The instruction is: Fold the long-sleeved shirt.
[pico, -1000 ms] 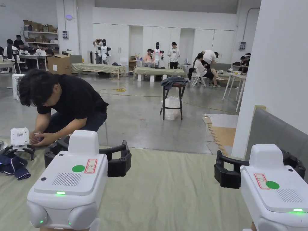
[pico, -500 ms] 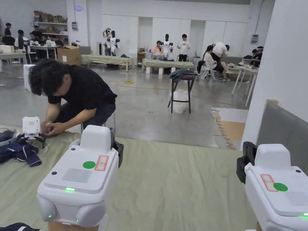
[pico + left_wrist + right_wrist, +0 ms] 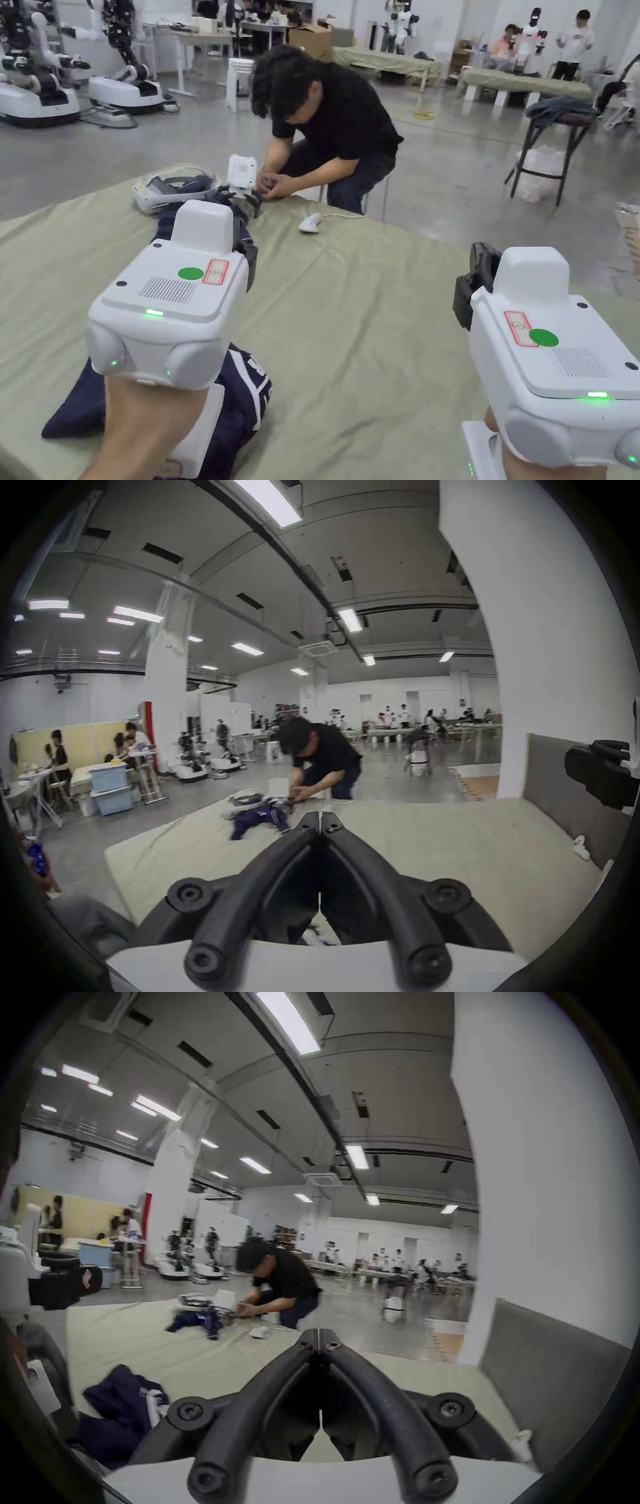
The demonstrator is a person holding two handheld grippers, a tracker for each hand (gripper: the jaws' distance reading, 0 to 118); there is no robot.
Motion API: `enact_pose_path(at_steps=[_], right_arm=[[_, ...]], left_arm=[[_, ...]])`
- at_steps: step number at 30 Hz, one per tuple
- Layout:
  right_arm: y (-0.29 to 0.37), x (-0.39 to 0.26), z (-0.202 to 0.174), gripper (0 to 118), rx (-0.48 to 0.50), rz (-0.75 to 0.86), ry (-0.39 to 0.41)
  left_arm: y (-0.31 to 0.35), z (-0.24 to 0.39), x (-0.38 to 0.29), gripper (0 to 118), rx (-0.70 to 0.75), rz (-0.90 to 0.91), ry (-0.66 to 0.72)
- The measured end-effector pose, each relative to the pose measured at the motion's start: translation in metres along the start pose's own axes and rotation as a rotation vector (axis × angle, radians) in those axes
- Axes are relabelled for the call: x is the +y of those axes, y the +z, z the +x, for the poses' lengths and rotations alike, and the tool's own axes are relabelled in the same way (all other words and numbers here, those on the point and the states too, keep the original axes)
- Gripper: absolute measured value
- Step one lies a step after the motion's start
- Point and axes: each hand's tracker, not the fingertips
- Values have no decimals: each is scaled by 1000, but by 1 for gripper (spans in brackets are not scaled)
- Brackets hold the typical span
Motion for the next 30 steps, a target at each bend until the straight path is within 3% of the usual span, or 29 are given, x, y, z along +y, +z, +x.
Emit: enact_pose_path(at_steps=[4,10,12,17,18,20,21,23,27,30], right_arm=[[-17,-9,-61,0,143,-27,-24],[-40,-46,-120,0,270,-156,-50],[-42,-65,-133,0,290,-194,-70],[-45,-108,-151,0,308,-303,-15],[-44,-111,-153,0,304,-323,-4],[-48,-122,-153,0,302,-346,2],[-53,-131,-153,0,300,-359,2],[-60,-144,-153,0,289,-375,10],[-66,-143,-150,0,274,-383,11],[-72,-147,-149,0,272,-380,14]], left_arm=[[4,-43,-15,2,80,-48,-5],[-12,-76,-60,2,122,-220,21],[-27,-82,-89,2,104,-325,23],[-61,-96,-158,5,84,-538,150],[-68,-98,-167,13,109,-558,152],[-87,-102,-182,81,146,-619,146],[-97,-105,-190,108,145,-639,162],[-113,-110,-199,106,150,-616,153],[-162,-118,-224,111,162,-755,228],[-189,-113,-255,110,136,-863,213]])
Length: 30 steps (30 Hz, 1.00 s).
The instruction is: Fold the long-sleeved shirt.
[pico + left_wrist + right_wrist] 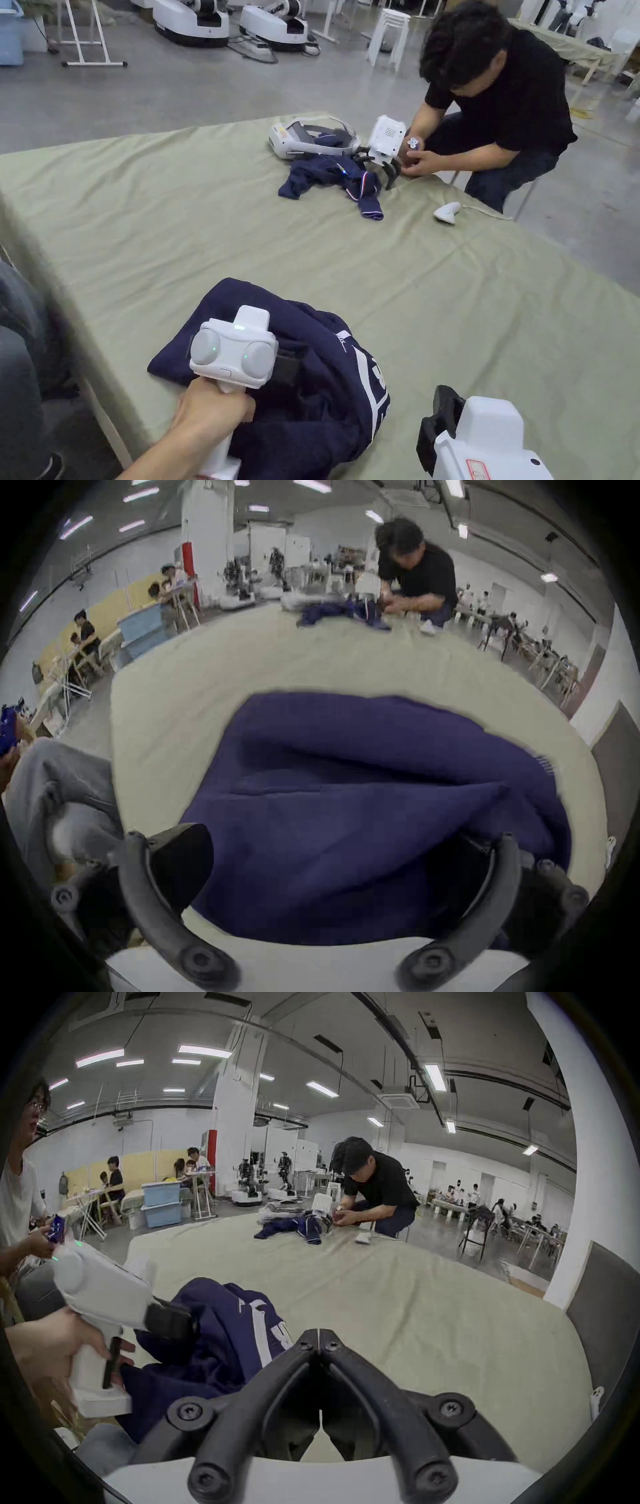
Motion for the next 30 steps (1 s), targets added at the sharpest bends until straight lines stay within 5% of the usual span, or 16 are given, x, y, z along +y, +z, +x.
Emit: enact_pose_path(at_steps=[2,6,7,9,21,30], right_arm=[[-3,1,1,0,2,-4,8],[7,7,2,0,-7,-4,29],[9,7,4,0,-7,1,19],[20,13,11,0,-8,3,-16],[124,5,130,0,-218,149,-115],[224,-21,224,0,-425,221,-194]], left_arm=[[-17,-2,-5,110,-66,-127,58],[-18,-12,-4,105,-114,-46,33],[-7,-15,-6,92,-176,30,9],[8,-13,-4,22,-207,-13,96],[235,81,36,18,-500,465,-8],[321,257,12,18,-700,604,-292]])
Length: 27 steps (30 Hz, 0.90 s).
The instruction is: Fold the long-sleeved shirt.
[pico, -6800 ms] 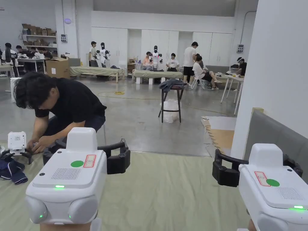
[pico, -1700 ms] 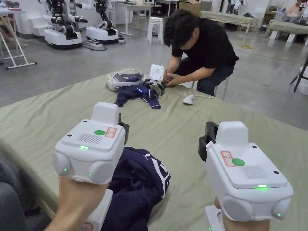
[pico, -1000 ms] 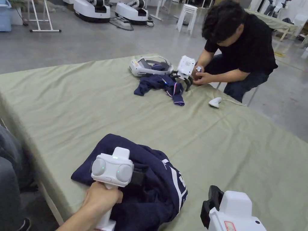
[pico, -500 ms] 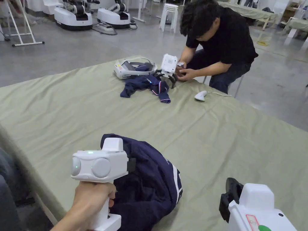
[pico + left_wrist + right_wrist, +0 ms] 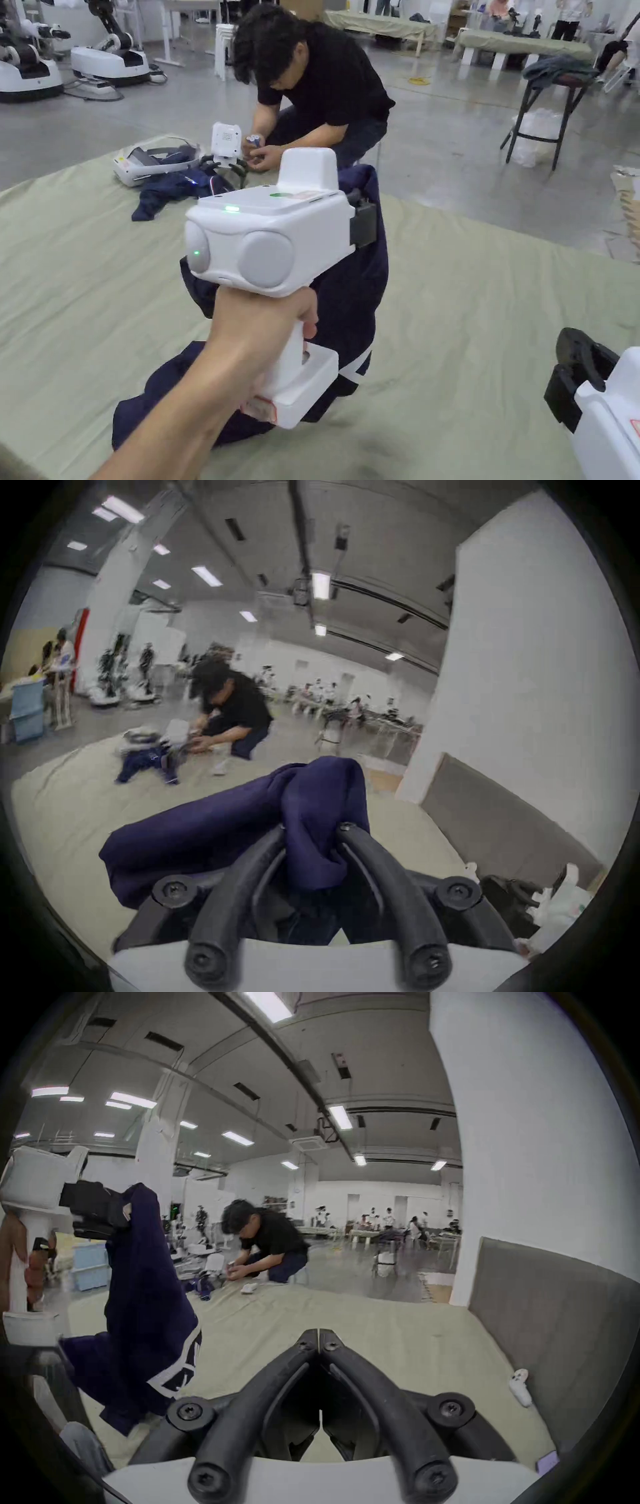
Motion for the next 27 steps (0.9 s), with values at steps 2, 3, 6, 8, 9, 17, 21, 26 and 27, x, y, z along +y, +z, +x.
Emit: enact_pose_path(at_steps=[2,3,6,8,9,17,21,26,27], right_arm=[[12,-2,25,0,-48,10,-17],[16,-4,38,0,-77,6,-22],[30,-12,71,0,-140,-6,-47],[34,-21,91,0,-189,-22,-56],[36,-26,101,0,-211,-31,-61],[44,-65,161,0,-342,-142,-114],[47,-75,172,0,-360,-167,-120],[53,-65,173,0,-376,-138,-146],[55,-60,171,0,-379,-132,-145]], left_arm=[[-28,33,-15,18,-67,-65,21],[-46,48,-28,18,-114,-106,29],[-96,104,-71,18,-174,-225,-2],[-120,141,-102,18,-232,-312,-38],[-135,161,-121,18,-253,-356,-55],[-173,261,-241,29,-336,-597,-267],[-160,256,-249,111,-315,-578,-243],[-108,234,-192,106,-357,-457,-200],[-93,230,-177,107,-348,-421,-204]])
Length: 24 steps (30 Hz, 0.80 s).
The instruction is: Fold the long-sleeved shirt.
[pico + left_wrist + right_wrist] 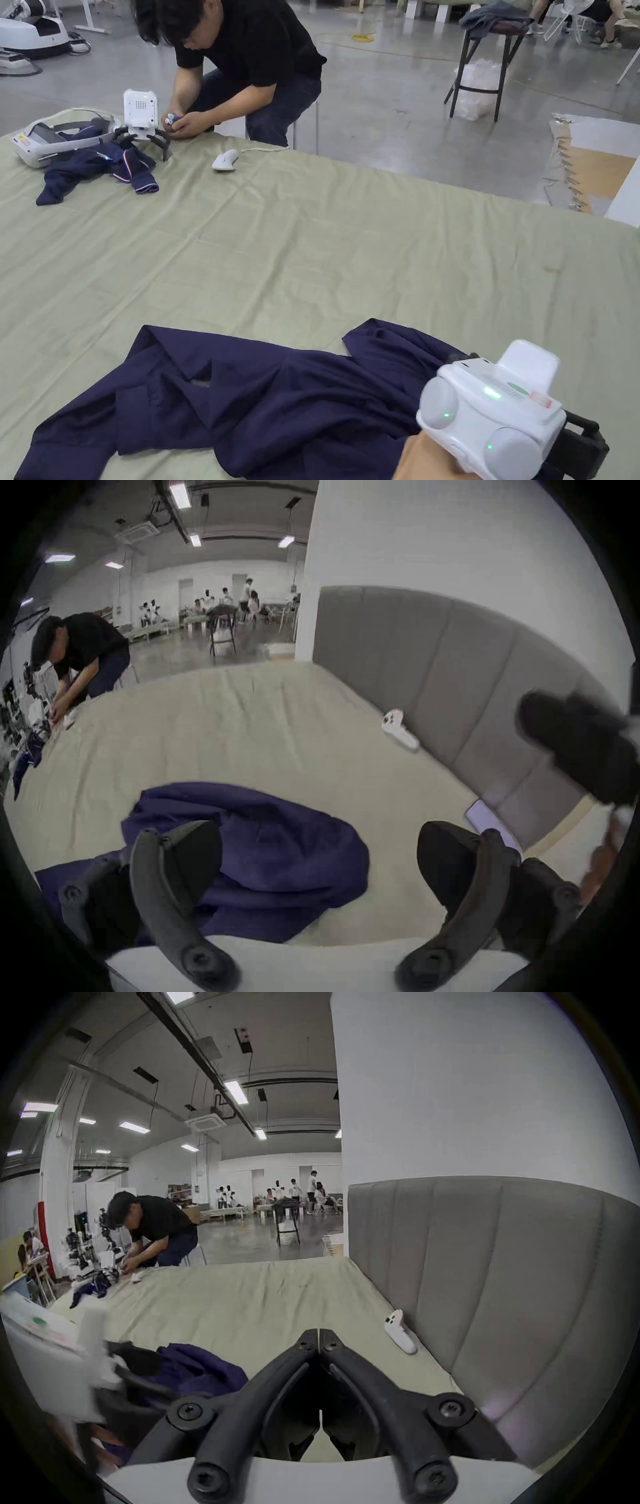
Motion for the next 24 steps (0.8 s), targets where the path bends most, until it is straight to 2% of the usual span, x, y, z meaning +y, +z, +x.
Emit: enact_pose_path(at_steps=[2,7,8,9,10,11,14,16,17,18,19,21,22,23,24], right_arm=[[8,6,-3,0,13,29,6],[22,7,-19,0,34,49,35],[23,4,-22,0,42,50,39],[24,2,-26,0,48,44,40],[24,-3,-30,0,58,34,41],[24,-7,-36,0,65,24,40],[26,-17,-47,0,91,1,62],[23,-22,-53,0,99,-3,73],[21,-23,-56,0,102,-8,73],[18,-24,-58,0,109,-12,71],[15,-25,-61,0,116,-19,72],[5,-28,-68,0,123,-32,79],[1,-29,-71,0,128,-39,83],[-5,-32,-73,0,133,-47,85],[-11,-34,-76,0,133,-54,85]], left_arm=[[35,-16,4,111,47,83,22],[101,-68,-25,107,277,169,75],[110,-80,-35,99,314,174,88],[114,-91,-43,78,338,164,96],[114,-105,-51,32,380,122,131],[118,-119,-60,7,372,97,147],[118,-166,-78,4,345,45,221],[113,-199,-82,4,425,1,265],[110,-217,-81,5,440,12,314],[105,-232,-78,13,445,-37,308],[98,-244,-73,37,437,-78,303],[76,-263,-63,98,448,-145,293],[69,-270,-62,110,429,-179,293],[61,-281,-55,107,409,-152,300],[28,-326,-66,107,417,-187,301]])
